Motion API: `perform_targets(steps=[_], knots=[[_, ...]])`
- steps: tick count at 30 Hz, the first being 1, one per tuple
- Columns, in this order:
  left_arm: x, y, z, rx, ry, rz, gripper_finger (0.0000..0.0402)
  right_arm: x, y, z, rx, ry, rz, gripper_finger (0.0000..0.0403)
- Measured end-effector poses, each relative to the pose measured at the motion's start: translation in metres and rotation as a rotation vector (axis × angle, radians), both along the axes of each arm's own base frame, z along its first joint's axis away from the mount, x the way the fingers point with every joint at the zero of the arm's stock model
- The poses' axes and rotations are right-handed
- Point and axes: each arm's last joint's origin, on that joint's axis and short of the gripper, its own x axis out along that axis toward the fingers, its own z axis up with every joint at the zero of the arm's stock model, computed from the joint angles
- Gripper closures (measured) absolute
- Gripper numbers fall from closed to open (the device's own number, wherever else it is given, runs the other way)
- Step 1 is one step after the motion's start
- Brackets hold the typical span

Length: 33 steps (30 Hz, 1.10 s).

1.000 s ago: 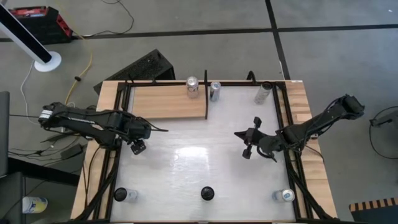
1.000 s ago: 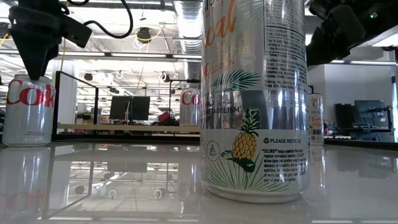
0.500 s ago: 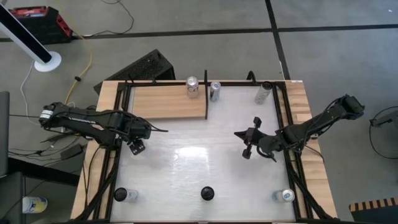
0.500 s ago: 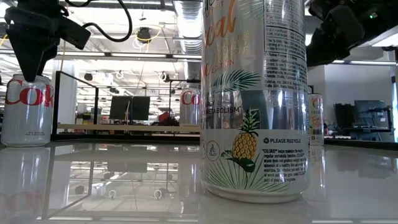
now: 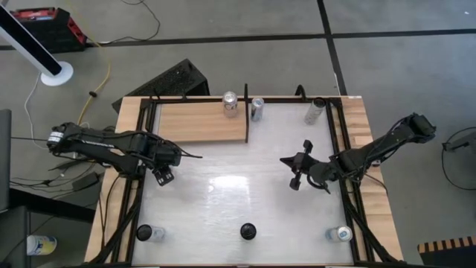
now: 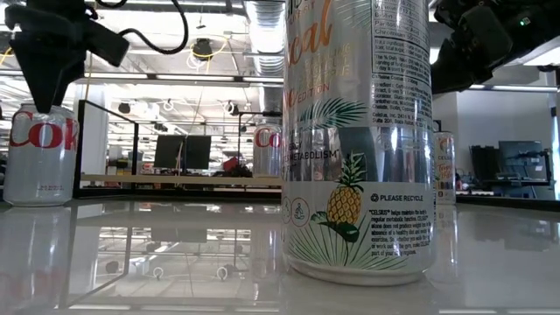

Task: Place canned beverage on shelf
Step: Put the left white soda can on the shelf

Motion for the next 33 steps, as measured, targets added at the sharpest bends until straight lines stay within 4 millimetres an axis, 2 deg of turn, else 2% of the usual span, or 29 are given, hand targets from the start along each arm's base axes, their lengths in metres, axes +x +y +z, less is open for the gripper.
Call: perform_targets(steps=[9,16,21,33], knots=[[0.014,0.02,0.038,0.044,-0.188,-0.005,0.0174,0.001,0.0,-0.001,-0.003,0.007,0.0,0.0376],[0.041,0.049,0.055,0.056,-0.335,-0.061,0.0174,0.001,0.0,-0.001,-0.002,0.005,-0.001,0.0376],[0.071,0.076,0.062,0.08,-0.3,-0.12,0.0174,0.001,0.0,-0.001,-0.003,0.006,-0.002,0.0376],[0.166,0.136,0.067,0.113,-0.271,-0.318,0.0174,0.001,0.0,-0.002,-0.008,0.016,-0.002,0.0376]])
